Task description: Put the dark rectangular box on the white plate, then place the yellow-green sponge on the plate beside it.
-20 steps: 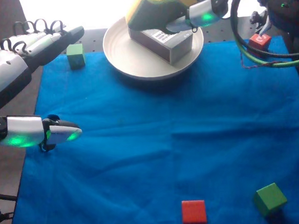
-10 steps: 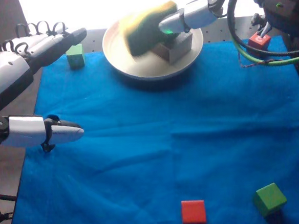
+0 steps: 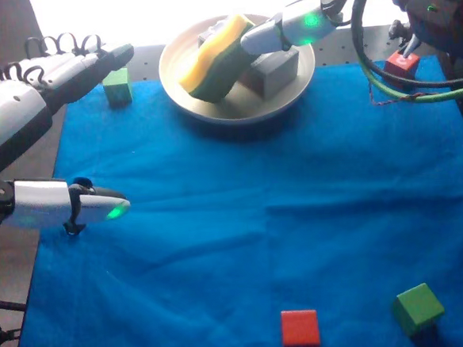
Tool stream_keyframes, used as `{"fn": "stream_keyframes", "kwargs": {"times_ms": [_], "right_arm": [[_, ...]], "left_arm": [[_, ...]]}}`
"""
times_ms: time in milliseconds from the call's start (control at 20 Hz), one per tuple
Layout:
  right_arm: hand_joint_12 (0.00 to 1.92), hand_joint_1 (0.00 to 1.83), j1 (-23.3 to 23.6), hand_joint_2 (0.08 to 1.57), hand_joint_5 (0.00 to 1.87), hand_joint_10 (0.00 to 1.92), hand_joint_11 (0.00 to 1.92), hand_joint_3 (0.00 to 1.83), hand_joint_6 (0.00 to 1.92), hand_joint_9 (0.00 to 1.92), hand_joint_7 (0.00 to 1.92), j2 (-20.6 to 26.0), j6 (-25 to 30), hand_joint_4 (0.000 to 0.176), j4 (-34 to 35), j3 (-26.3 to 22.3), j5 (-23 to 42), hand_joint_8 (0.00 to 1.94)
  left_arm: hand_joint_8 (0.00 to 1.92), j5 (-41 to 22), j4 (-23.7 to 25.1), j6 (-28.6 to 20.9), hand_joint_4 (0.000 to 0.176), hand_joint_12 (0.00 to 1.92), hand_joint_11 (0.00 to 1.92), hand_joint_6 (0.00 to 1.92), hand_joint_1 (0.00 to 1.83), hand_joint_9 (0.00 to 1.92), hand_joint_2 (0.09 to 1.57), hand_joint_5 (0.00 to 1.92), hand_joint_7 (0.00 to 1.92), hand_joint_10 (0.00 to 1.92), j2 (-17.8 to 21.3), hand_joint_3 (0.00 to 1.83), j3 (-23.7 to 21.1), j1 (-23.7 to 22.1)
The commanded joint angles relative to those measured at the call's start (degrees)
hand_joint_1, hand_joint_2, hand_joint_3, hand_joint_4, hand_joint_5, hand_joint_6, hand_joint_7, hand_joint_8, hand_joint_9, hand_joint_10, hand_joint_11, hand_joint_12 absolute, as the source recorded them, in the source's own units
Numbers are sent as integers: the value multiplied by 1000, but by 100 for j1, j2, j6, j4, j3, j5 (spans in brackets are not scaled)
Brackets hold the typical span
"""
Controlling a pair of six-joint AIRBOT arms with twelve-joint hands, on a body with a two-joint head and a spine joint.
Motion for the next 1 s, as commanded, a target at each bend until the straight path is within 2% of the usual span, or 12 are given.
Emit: {"fn": "stream_keyframes", "kwargs": {"times_ms": [0,100,150,200,250,300,350,400,450,600,800,950], "right_arm": [[1364,729,92,940,308,126,507,0,2,765,392,5,20,33,206,0,554,2],[1653,748,91,945,312,1337,677,0,2,560,376,5,20,22,163,-88,556,5],[1638,741,91,939,308,1415,655,0,0,514,354,17,19,33,141,-153,559,1],[1655,696,91,921,285,1399,617,0,0,488,397,106,19,54,141,-227,562,10],[1537,665,91,905,257,754,123,0,1,209,317,212,19,92,145,-323,570,2],[1040,659,91,904,211,361,24,4,6,127,225,322,19,97,163,-417,671,10],[1086,624,91,883,166,157,33,0,0,248,199,485,19,125,202,-546,865,3],[1062,615,89,887,132,70,6,0,0,240,178,611,19,127,239,-630,1008,2],[894,637,69,883,89,25,0,0,3,192,128,737,19,154,316,-739,1162,9],[596,545,-72,846,47,12,0,0,2,144,113,1044,19,158,549,-1030,1614,5],[82,597,-245,845,13,0,0,0,1,5,68,1444,-31,175,714,-1461,2142,2],[9,599,-609,853,15,0,0,3,1,0,68,1846,-119,176,1165,-1913,2757,3]], "left_arm": [[0,-714,-16,-29,114,0,0,5,858,0,864,36,0,0,-23,0,12,-63],[0,-720,-16,-30,122,0,0,4,859,0,865,35,0,0,-22,1,23,-63],[0,-725,-17,-30,118,0,0,1,855,0,869,29,0,0,-18,2,30,-63],[0,-738,-22,-31,127,0,0,0,843,0,873,22,0,0,-12,4,32,-62],[0,-752,-30,-31,129,0,0,0,846,0,877,18,0,0,-8,6,32,-61],[0,-766,-36,-31,124,0,0,0,816,0,872,17,0,0,-3,3,30,-59],[0,-791,-53,-32,127,0,0,0,800,0,871,18,0,0,4,2,23,-54],[0,-803,-61,-32,122,0,0,1,780,0,870,19,0,0,6,1,20,-51],[0,-812,-65,-32,119,0,0,2,787,0,869,21,0,0,10,1,15,-49],[0,-842,-82,-36,117,4,9,0,779,0,882,14,0,0,26,6,-4,-30],[0,-962,-139,-41,143,0,0,0,812,0,890,0,0,0,85,6,-54,38],[0,-1152,-171,-67,168,0,0,0,782,0,877,0,0,0,131,0,-84,60]]}}
